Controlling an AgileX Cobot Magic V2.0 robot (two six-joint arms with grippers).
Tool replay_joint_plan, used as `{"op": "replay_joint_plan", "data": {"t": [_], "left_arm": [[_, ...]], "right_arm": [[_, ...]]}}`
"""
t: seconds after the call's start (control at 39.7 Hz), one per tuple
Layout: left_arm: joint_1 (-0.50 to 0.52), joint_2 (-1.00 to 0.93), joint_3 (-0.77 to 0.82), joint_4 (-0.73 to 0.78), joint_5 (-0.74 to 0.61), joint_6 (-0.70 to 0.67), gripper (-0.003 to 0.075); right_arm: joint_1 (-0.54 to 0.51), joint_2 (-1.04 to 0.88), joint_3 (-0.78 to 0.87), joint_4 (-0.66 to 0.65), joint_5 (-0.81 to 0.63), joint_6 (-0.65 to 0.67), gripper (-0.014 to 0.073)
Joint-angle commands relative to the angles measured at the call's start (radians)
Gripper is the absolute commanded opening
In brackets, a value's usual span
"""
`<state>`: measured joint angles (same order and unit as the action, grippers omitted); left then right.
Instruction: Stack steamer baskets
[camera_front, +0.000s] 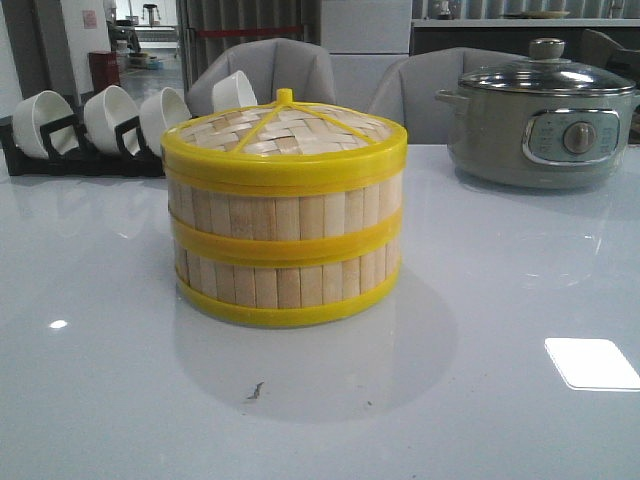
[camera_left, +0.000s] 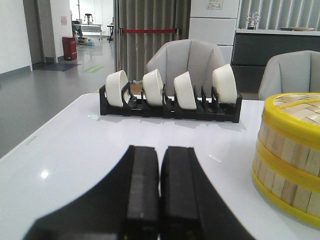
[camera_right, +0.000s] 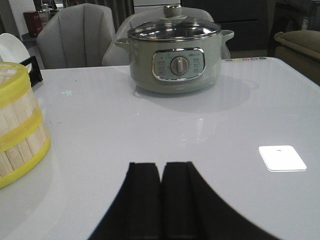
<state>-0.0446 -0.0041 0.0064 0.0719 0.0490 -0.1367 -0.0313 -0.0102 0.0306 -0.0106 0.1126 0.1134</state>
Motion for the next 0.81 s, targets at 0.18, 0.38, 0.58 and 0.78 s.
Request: {"op": "replay_joint_plan", "data": {"t": [0.18,0.38,0.58,0.78], "left_arm": [[0.000,-0.014,0.001,0.000,-0.077,-0.013,0.0085],[0.000,-0.014,0.001,0.000,-0.077,-0.013,0.0085],[0.000,-0.014,0.001,0.000,-0.077,-0.013,0.0085],[0.000,-0.014,0.001,0.000,-0.077,-0.013,0.0085]], "right_arm": [[-0.008,-0.020,-0.015,0.098,-0.106,-0.136,0.0069],[-0.008,-0.020,-0.015,0.097,-0.127,-0.136,0.0069],[-0.008,-0.020,-0.015,0.097,-0.127,-0.136,0.0069],[-0.008,-0.020,-0.015,0.097,-0.127,-0.136,0.0069]]}}
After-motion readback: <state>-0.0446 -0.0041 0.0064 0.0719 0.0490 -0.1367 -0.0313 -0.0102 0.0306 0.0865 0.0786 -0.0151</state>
